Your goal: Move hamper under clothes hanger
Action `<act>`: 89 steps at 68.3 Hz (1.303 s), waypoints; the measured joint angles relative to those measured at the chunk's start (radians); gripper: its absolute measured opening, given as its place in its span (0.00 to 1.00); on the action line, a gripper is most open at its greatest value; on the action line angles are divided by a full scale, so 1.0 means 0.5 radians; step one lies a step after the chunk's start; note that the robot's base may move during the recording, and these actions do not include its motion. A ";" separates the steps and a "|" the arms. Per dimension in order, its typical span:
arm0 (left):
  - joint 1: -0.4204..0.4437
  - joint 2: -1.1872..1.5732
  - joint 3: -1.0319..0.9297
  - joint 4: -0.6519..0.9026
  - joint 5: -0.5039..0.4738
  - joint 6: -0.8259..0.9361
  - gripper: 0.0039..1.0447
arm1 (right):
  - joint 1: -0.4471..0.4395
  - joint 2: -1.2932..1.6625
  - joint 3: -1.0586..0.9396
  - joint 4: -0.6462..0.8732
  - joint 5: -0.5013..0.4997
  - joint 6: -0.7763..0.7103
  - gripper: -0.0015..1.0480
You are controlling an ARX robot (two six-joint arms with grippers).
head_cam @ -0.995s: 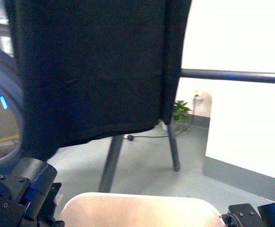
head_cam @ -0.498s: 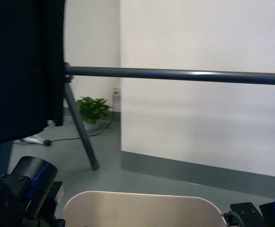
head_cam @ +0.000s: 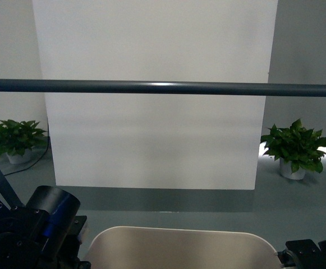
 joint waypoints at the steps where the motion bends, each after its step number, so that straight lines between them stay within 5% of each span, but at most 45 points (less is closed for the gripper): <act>1: -0.001 0.000 0.000 0.000 -0.001 0.000 0.04 | -0.001 0.000 0.000 0.000 0.001 -0.001 0.03; 89: 0.051 0.002 -0.030 0.078 -0.124 0.004 0.04 | 0.048 0.021 -0.026 0.121 -0.103 0.023 0.03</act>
